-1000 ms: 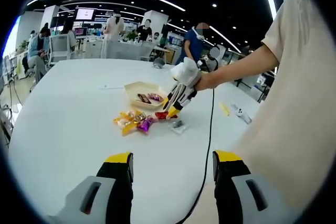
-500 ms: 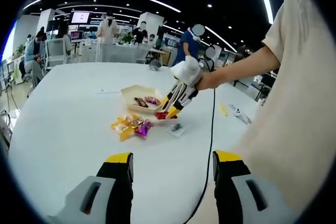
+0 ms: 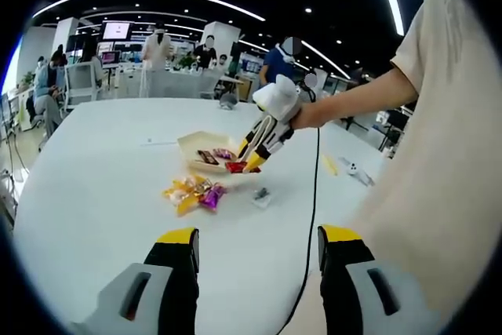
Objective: Place the target food into the container with the food tongs after gripping and lifting it, then release it inside without dropping or visibly crushing the food.
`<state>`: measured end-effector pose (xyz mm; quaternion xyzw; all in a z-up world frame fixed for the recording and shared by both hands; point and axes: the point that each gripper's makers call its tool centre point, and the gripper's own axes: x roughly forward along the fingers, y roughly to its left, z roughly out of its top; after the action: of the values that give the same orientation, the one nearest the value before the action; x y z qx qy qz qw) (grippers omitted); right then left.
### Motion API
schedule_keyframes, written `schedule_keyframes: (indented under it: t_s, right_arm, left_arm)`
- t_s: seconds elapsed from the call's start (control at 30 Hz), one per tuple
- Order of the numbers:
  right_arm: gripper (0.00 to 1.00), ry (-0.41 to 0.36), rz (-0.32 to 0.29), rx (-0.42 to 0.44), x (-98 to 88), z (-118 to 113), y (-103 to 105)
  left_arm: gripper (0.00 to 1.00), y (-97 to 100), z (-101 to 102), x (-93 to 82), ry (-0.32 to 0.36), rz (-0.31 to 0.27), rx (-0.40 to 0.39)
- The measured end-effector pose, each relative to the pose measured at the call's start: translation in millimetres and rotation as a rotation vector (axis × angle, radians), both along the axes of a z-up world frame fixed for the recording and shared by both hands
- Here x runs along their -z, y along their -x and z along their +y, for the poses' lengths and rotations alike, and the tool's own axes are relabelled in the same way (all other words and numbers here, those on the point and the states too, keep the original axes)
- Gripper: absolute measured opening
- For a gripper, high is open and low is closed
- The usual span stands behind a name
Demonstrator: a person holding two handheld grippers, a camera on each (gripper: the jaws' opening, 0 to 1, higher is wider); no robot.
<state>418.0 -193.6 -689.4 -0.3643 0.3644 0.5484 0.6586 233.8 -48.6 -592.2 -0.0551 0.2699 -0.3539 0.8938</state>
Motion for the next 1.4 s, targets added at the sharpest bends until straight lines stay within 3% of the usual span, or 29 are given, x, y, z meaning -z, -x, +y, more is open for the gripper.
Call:
schedule_keyframes:
  t_s: [1.4]
  right_arm:
    - [0.24,-0.053,-0.109,0.015,-50.1,15.1,-30.2]
  left_arm:
    - [0.61,6.0,5.7,-4.1,0.008,-0.03,-0.019]
